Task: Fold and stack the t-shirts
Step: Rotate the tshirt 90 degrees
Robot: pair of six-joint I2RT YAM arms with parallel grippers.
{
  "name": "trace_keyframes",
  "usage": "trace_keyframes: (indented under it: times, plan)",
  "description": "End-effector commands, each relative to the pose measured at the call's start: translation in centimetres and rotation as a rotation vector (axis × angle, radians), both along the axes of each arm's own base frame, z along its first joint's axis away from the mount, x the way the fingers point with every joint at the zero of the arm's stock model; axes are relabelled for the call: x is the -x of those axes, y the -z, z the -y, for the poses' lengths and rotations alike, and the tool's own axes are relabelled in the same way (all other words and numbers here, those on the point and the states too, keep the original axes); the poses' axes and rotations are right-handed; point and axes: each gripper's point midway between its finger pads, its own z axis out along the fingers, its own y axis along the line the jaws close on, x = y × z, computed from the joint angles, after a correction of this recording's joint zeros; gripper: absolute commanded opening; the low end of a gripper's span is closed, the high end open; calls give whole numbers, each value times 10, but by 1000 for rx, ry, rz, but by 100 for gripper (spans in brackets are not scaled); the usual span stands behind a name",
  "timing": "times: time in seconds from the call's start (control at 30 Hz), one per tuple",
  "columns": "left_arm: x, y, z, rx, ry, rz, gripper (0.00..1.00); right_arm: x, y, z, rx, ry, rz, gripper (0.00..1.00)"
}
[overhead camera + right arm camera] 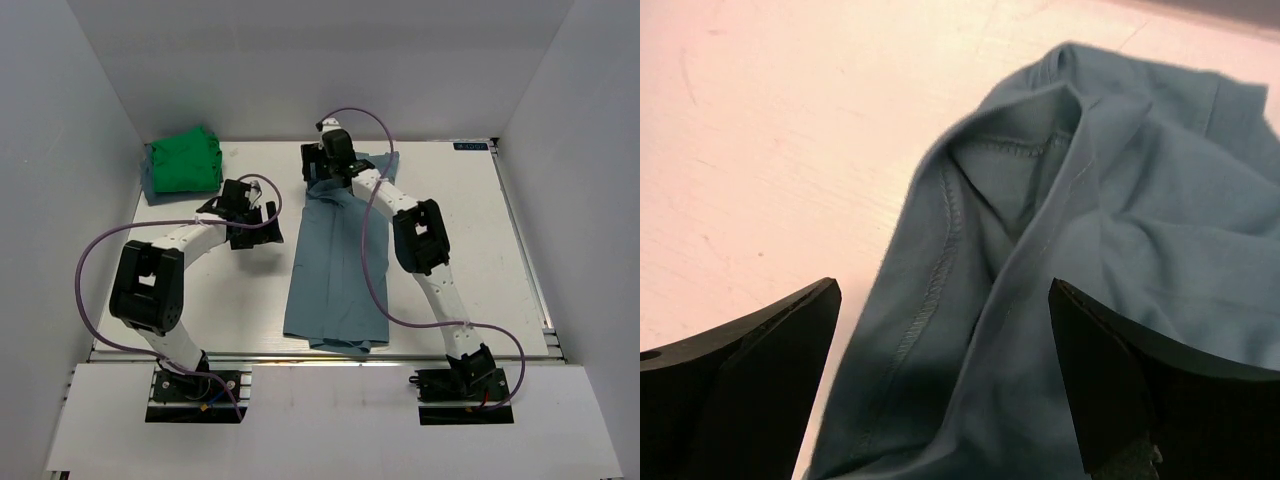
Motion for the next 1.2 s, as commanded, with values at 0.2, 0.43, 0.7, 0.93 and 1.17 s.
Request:
trace_keyframes:
  times: [0.2, 0.43, 0.7, 0.93, 1.17]
  plan:
    - [1, -17, 0, 28, 4, 50, 100, 6, -33, -23, -47, -203, 115, 90]
    - [9, -25, -4, 29, -10, 69, 100, 23, -71, -51, -40, -281, 211, 90]
    - [11, -37, 3, 46, 1, 104, 100, 49, -103, -23, -22, -242, 207, 90]
    - [-6, -60, 32, 137, 135, 182, 100, 108, -84, 83, 110, 150, -6, 90]
    - [-44, -62, 72, 176, 229, 202, 100, 158, -51, 118, 150, 171, -90, 90]
